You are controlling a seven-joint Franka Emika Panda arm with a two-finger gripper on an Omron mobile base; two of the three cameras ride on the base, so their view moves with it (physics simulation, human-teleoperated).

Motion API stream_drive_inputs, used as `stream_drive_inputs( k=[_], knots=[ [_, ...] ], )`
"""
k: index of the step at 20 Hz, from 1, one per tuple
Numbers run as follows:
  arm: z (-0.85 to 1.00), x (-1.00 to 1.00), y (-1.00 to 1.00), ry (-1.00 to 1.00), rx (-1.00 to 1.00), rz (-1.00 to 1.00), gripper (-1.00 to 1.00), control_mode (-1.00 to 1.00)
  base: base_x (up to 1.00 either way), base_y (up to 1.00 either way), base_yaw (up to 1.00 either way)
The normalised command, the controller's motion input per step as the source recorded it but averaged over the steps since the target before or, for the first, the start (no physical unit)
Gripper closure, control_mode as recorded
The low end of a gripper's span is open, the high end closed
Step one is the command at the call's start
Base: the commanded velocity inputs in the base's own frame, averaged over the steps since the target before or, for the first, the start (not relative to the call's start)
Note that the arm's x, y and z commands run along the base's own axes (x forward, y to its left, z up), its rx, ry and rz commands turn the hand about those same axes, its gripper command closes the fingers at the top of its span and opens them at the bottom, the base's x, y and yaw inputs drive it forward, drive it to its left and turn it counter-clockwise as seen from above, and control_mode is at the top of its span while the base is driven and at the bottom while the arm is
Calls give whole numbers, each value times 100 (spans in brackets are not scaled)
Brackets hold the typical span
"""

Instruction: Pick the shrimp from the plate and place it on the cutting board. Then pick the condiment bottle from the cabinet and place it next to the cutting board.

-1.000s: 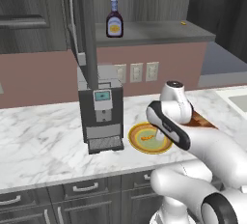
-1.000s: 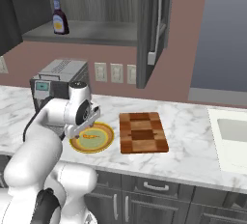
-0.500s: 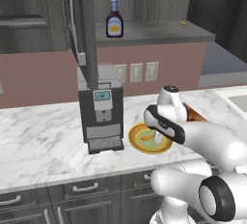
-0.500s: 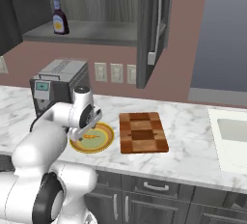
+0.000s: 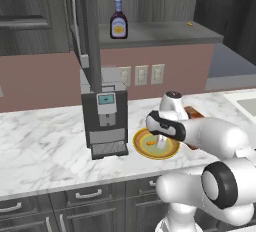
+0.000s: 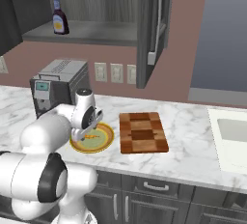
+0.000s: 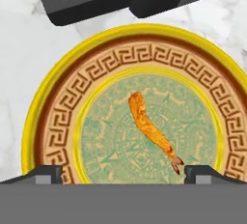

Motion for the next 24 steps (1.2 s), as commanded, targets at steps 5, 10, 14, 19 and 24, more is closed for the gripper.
stream_drive_inputs(
  k=[5, 10, 14, 19, 24],
  knots=[
    [-15, 18, 6, 0, -1, 1, -100, -100, 0, 0, 0],
    [-23, 18, 3, 0, 0, 2, -100, -100, 0, 0, 0],
    [-19, 17, 0, 0, 0, 1, -100, -100, 0, 0, 0],
    [-16, 18, 0, 0, 0, 1, -100, -100, 0, 0, 0],
    [-17, 18, 0, 0, 0, 1, -100, -100, 0, 0, 0]
  ],
)
